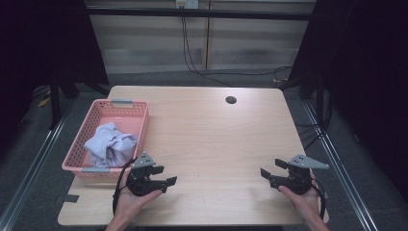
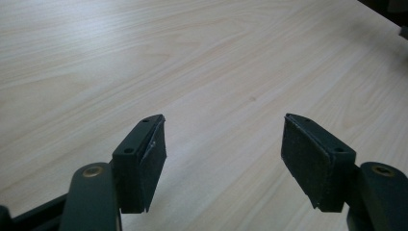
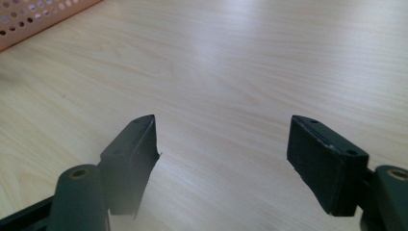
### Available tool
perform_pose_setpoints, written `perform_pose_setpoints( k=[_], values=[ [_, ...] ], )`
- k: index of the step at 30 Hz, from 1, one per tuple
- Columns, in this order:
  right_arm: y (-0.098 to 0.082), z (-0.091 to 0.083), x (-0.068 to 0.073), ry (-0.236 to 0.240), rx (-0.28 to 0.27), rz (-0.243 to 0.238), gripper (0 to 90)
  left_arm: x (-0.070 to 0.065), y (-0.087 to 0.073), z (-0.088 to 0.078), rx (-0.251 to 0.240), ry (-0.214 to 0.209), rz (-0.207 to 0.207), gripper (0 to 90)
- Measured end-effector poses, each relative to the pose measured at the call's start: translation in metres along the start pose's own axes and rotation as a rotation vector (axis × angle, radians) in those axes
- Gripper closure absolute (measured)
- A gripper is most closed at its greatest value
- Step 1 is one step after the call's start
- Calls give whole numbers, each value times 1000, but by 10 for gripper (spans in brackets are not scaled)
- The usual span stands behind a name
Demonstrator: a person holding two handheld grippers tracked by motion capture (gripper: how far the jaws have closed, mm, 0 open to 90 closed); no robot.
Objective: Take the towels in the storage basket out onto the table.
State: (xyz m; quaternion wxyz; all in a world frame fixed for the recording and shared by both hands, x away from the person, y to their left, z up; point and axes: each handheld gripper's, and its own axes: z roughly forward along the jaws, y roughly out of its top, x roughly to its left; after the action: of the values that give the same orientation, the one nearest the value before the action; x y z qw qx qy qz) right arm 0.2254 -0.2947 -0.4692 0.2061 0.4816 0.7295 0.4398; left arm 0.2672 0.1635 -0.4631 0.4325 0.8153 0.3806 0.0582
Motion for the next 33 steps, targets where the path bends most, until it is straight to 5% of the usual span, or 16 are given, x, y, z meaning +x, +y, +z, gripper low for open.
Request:
perform_pose_setpoints(
  k=[2, 5, 10, 16, 19, 27, 29, 33],
  values=[
    [0, 1, 1, 5, 17, -1, 271, 1, 1, 0, -13, 6, -20, 313],
    [-1, 1, 4, 5, 37, 9, 287, -2, 5, 1, -17, -49, -20, 317],
    [-2, 0, 5, 12, 41, 19, 287, -6, 5, -3, -23, -48, -15, 324],
    [-1, -4, 7, 20, 33, 15, 279, -7, 7, -18, -58, -22, 3, 353],
    [-1, -4, 8, 32, 37, 14, 279, -3, 7, -33, -85, 39, 2, 313],
    [1, 5, 9, 58, 67, 5, 285, 29, 17, -81, -139, 115, -4, 269],
    [1, 8, 9, 63, 78, 2, 277, 52, 26, -106, -157, 157, -33, 234],
    [1, 10, 12, 68, 83, -1, 268, 76, 34, -124, -151, 216, -37, 226]
  ],
)
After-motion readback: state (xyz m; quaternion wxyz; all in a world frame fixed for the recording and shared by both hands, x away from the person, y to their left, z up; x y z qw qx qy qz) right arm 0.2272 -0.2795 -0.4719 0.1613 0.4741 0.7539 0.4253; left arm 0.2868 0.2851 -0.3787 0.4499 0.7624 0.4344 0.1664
